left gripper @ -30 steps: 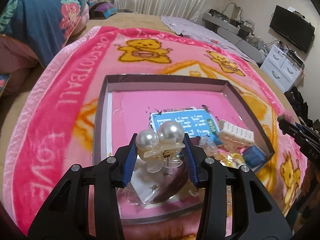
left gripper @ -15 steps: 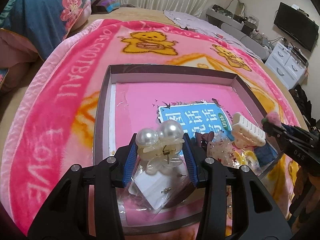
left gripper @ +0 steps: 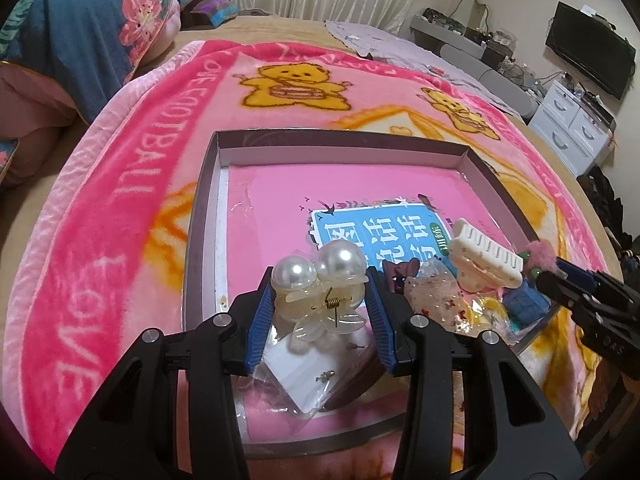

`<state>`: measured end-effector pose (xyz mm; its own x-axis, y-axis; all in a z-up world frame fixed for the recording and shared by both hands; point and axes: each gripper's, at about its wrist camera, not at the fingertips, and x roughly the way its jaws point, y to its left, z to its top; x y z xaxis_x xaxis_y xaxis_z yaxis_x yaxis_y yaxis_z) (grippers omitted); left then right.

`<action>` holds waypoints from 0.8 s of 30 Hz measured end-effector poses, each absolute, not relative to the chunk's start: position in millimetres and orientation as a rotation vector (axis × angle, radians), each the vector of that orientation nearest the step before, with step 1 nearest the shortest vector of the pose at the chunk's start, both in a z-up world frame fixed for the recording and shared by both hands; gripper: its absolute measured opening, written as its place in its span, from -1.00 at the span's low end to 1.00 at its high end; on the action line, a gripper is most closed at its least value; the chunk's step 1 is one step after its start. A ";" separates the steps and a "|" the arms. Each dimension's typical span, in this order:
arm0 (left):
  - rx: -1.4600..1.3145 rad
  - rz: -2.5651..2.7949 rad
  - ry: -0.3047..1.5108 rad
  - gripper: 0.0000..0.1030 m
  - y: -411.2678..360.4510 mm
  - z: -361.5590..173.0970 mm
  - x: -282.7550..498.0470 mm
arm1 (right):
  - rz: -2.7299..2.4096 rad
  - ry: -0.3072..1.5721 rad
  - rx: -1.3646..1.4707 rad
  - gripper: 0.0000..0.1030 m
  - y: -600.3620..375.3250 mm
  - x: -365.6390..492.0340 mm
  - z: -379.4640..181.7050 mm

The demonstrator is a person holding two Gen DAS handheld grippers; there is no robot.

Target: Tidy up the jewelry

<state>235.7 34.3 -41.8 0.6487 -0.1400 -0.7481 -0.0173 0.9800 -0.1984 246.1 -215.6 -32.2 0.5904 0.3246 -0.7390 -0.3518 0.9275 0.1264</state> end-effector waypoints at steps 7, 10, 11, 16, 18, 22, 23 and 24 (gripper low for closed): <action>-0.194 -0.077 0.843 -0.17 27.8 -27.7 224.1 | 0.414 0.829 -0.046 0.25 -216.3 221.6 -20.0; -0.185 -0.082 0.822 -0.12 25.3 -16.7 217.2 | 0.415 0.803 -0.060 0.35 -217.1 210.3 -11.1; -0.185 -0.084 0.817 -0.09 25.0 -13.4 214.6 | 0.417 0.795 -0.061 0.35 -217.6 206.6 -7.8; -0.178 -0.091 0.782 0.08 20.9 4.1 196.8 | 0.421 0.749 -0.045 0.60 -223.1 189.0 8.3; -0.173 -0.091 0.770 0.15 20.0 10.2 189.2 | 0.430 0.739 -0.038 0.61 -225.1 183.0 14.1; -0.171 -0.088 0.752 0.29 17.7 21.7 173.0 | 0.437 0.708 -0.040 0.73 -228.3 168.0 26.1; -0.170 -0.087 0.749 0.31 17.0 23.6 168.7 | 0.439 0.697 -0.036 0.79 -229.7 164.0 28.8; -0.172 -0.089 0.741 0.36 16.1 27.0 162.5 | 0.444 0.689 -0.032 0.80 -231.0 160.5 31.3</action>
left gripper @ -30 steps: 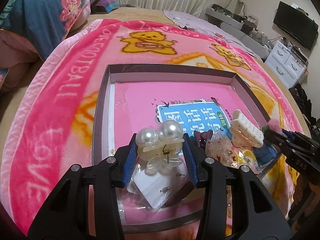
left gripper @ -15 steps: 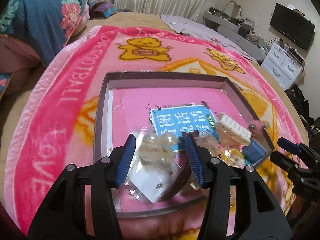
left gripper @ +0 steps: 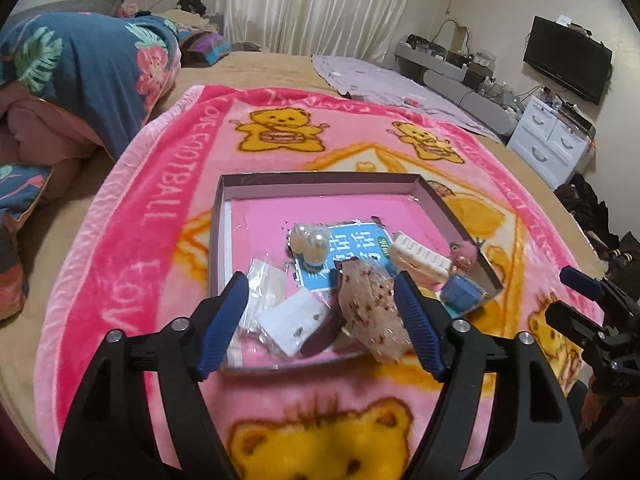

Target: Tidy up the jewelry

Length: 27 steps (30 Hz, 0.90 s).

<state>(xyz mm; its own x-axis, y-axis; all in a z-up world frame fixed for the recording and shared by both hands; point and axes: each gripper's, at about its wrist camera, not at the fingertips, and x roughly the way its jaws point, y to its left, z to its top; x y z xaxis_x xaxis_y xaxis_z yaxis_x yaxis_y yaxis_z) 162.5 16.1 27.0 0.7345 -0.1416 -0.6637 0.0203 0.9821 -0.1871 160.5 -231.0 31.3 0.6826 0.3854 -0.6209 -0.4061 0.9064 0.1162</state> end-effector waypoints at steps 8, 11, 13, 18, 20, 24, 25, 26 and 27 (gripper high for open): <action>-0.175 -0.085 0.716 0.82 5.9 36.8 124.2 | 0.465 0.663 -0.044 0.88 -235.1 133.7 43.0; -0.177 -0.079 0.716 0.82 3.1 37.2 111.8 | 0.456 0.644 -0.056 0.91 -237.2 125.1 45.2; -0.179 -0.070 0.713 0.82 2.1 35.9 103.1 | 0.456 0.642 -0.050 0.91 -239.7 121.4 45.8; -0.173 -0.031 0.720 0.82 4.0 32.3 89.4 | 0.461 0.643 -0.040 0.91 -244.6 114.0 43.5; -0.183 -0.022 0.726 0.82 5.7 30.4 84.8 | 0.462 0.645 -0.043 0.91 -244.6 110.6 41.2; -0.177 -0.014 0.732 0.82 5.8 27.5 76.7 | 0.466 0.653 -0.055 0.91 -243.9 104.0 35.2; -0.173 -0.011 0.732 0.82 5.6 26.9 73.9 | 0.466 0.654 -0.057 0.91 -243.6 102.1 33.3; -0.170 -0.008 0.734 0.82 5.4 26.2 72.3 | 0.467 0.656 -0.058 0.91 -243.5 100.6 32.0; -0.170 -0.007 0.735 0.82 5.5 25.4 70.7 | 0.468 0.659 -0.057 0.91 -243.4 98.9 30.0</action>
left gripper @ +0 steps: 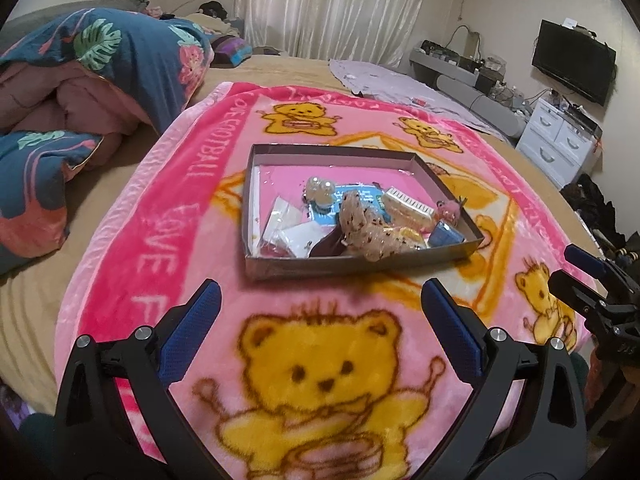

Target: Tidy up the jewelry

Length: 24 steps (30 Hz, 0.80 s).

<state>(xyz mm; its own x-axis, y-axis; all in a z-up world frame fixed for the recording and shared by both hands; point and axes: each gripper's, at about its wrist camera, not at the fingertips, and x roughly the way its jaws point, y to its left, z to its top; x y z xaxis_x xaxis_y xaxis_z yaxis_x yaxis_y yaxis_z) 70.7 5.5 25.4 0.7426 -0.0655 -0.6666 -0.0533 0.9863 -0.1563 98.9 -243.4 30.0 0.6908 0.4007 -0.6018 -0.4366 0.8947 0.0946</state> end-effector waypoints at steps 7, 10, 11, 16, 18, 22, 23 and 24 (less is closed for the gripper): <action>-0.167 -0.003 0.736 0.82 2.9 18.0 60.6 | 0.470 0.671 -0.061 0.91 -244.8 92.2 18.9; -0.175 -0.004 0.739 0.82 1.9 13.3 57.4 | 0.466 0.678 -0.065 0.91 -245.0 88.9 13.2; -0.177 -0.005 0.739 0.82 1.0 12.0 56.4 | 0.463 0.678 -0.069 0.91 -244.6 87.9 12.0; -0.186 -0.007 0.725 0.82 -0.1 6.3 51.8 | 0.452 0.666 -0.073 0.91 -246.0 83.0 7.7; -0.184 -0.008 0.727 0.82 -0.4 5.5 51.3 | 0.451 0.664 -0.067 0.91 -246.6 82.2 6.3; -0.176 -0.010 0.740 0.82 -1.4 0.9 50.9 | 0.448 0.669 -0.065 0.91 -246.7 83.4 5.1; -0.176 -0.011 0.742 0.82 -1.4 0.2 51.0 | 0.448 0.670 -0.065 0.91 -246.6 83.4 5.1; -0.174 -0.010 0.740 0.82 -1.6 0.6 50.9 | 0.449 0.670 -0.065 0.91 -246.6 83.4 5.0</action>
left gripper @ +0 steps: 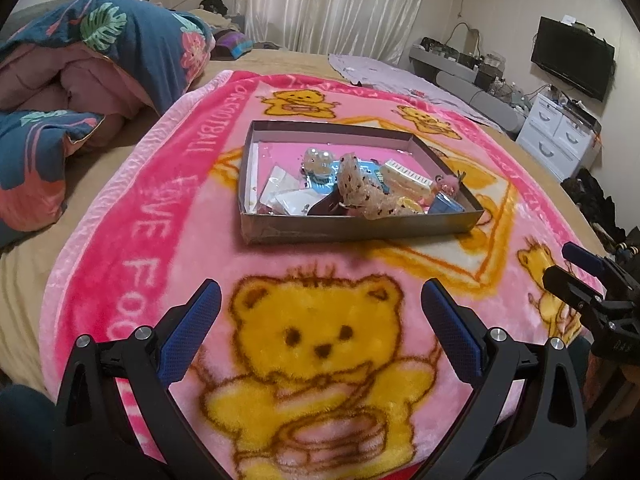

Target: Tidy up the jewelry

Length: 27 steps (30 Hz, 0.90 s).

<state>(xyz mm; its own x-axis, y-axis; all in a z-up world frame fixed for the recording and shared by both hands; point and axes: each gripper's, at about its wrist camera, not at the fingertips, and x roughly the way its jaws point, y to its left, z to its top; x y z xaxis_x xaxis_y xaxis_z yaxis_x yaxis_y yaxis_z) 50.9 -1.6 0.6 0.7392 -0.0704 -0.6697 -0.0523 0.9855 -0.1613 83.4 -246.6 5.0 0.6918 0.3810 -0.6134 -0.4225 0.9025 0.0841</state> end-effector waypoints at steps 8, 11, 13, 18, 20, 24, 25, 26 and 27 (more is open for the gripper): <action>-0.178 -0.007 0.732 0.82 0.4 0.8 50.7 | 0.448 0.668 -0.066 0.91 -246.6 83.3 5.1; -0.182 -0.009 0.729 0.82 0.8 0.8 50.3 | 0.447 0.667 -0.068 0.91 -247.1 82.6 4.9; -0.180 -0.008 0.730 0.82 0.7 0.5 50.3 | 0.446 0.668 -0.068 0.91 -247.2 82.5 5.5; -0.178 -0.011 0.731 0.82 0.2 0.6 50.3 | 0.446 0.669 -0.068 0.91 -247.0 82.4 5.5; -0.176 -0.012 0.732 0.82 0.0 0.4 50.1 | 0.445 0.668 -0.067 0.91 -247.4 82.4 5.5; -0.172 -0.012 0.733 0.82 -0.2 0.4 49.8 | 0.445 0.669 -0.068 0.91 -247.3 82.3 5.4; -0.173 -0.010 0.732 0.82 -0.3 0.4 49.6 | 0.445 0.669 -0.067 0.91 -247.4 82.3 5.3; -0.174 -0.009 0.731 0.82 -0.5 0.6 49.7 | 0.445 0.669 -0.067 0.91 -247.3 82.3 5.3; -0.175 -0.009 0.731 0.82 -0.4 0.6 49.4 | 0.445 0.670 -0.067 0.91 -248.3 81.7 4.9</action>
<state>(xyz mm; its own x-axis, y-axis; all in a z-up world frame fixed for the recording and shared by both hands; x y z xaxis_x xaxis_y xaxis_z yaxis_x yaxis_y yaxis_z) 49.4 -0.4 0.6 0.7453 -0.0691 -0.6631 -0.0527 0.9854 -0.1619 81.7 -248.3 4.9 0.6940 0.3767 -0.6136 -0.4194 0.9042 0.0809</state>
